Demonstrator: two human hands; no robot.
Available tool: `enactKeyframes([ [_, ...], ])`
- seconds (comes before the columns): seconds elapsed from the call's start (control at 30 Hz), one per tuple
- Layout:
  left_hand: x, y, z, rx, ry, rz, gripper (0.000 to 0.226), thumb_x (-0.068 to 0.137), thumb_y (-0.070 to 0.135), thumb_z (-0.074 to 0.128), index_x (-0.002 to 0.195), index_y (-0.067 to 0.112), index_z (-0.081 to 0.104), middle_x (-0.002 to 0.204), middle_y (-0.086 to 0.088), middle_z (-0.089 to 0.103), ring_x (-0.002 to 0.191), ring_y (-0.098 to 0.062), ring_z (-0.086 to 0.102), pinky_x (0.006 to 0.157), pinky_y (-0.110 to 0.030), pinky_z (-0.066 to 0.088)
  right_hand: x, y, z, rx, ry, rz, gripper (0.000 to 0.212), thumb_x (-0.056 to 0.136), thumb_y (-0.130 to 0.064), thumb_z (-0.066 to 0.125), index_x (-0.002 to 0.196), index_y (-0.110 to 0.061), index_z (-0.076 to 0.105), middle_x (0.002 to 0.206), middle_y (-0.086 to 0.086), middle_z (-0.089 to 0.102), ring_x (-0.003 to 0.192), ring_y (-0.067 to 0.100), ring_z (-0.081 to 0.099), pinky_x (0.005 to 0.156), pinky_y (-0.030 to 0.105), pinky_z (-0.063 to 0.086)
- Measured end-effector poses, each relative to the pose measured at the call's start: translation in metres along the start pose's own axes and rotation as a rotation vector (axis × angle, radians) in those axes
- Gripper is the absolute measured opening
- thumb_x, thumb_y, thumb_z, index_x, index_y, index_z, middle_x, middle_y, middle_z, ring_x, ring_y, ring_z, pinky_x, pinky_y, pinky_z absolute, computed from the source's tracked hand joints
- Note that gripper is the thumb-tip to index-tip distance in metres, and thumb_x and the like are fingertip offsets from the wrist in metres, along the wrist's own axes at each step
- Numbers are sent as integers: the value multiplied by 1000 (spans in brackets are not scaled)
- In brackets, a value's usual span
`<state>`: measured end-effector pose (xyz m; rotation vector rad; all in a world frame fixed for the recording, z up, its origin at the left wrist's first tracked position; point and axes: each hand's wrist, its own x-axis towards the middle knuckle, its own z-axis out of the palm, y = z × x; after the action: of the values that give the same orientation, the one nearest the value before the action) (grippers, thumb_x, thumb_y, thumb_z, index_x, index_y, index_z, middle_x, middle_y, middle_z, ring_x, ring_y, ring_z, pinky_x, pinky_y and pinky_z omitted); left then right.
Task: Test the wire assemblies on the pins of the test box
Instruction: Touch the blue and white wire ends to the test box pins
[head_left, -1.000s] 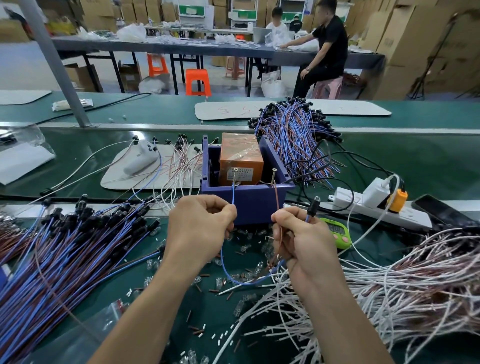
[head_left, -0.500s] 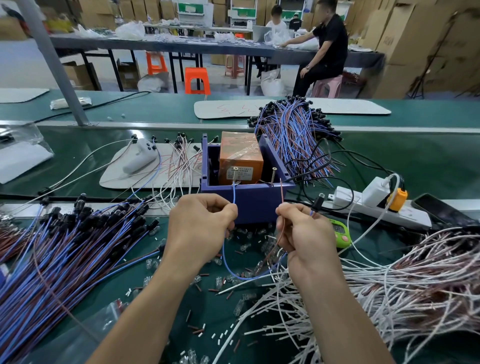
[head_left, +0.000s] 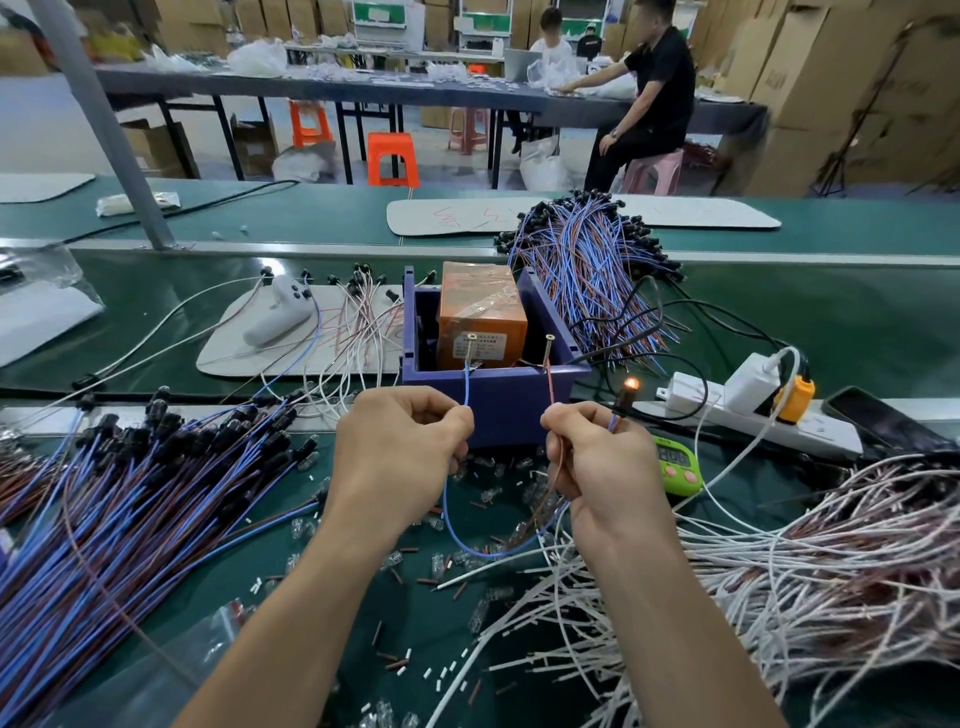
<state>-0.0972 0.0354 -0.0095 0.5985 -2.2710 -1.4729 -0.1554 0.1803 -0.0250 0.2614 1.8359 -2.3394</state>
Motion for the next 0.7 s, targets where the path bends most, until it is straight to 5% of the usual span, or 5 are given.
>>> enactKeyframes([
  [0.3,-1,3,1,-44,84,-16,24,84,26,74,67,42,75,56,10,70,42,-1,59,44,-14,43,-9,-3,-7,122,57,8,42,92,-5,69,52,-17,66,51,1,53,45,13,41,48,25,34],
  [0.47,-6,10,1,-67,120,18,20,82,29,71,66,40,75,53,9,68,35,0,48,36,-11,34,-20,-14,-29,199,3,20,34,92,-6,69,60,-17,64,54,3,53,44,12,42,46,23,35],
  [0.7,-35,20,26,-131,-388,54,18,90,29,75,73,24,79,64,-4,73,45,-14,59,50,-28,51,-41,-25,-79,118,-31,83,17,89,-4,70,73,-10,70,58,5,55,47,11,45,44,20,40],
])
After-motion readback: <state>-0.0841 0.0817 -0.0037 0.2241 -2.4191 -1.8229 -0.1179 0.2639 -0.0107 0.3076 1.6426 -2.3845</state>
